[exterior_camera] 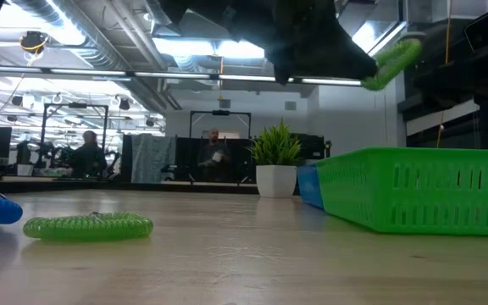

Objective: Sort spring keychains
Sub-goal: Put the green spring keychain into the green bin

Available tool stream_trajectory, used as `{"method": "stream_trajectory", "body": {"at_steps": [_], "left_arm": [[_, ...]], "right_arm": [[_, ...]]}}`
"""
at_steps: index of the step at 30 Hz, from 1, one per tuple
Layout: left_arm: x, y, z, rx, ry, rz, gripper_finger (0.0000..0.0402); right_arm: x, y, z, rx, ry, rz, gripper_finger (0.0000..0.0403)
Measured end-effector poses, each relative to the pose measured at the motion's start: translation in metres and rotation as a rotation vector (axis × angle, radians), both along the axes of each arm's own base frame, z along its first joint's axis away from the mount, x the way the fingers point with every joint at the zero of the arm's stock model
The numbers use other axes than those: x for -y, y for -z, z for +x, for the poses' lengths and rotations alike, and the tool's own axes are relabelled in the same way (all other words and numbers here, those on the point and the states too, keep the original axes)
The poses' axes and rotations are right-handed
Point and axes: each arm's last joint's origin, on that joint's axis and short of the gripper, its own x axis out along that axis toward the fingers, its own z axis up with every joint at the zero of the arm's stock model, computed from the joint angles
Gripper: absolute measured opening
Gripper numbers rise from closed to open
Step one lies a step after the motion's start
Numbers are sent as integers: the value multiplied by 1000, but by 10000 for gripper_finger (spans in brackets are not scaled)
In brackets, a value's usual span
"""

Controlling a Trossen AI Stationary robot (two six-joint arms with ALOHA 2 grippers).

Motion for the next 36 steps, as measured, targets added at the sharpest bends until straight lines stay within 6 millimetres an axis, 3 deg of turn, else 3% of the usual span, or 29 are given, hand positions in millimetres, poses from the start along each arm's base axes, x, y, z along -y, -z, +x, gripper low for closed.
{"method": "stream_trajectory", "body": {"at_steps": [7, 23, 29, 36], "left_arm": [[-4, 8, 2, -25, -9, 35, 34], [-5, 8, 2, -20, -59, 41, 137], [1, 6, -1, -25, -21, 32, 144], [14, -16, -17, -57, 80, 61, 133]], "right_arm": [[0, 0, 0, 0, 0, 0, 136], [0, 0, 0, 0, 0, 0, 136], [0, 0, 0, 0, 0, 0, 136], [0, 0, 0, 0, 0, 0, 136]]}}
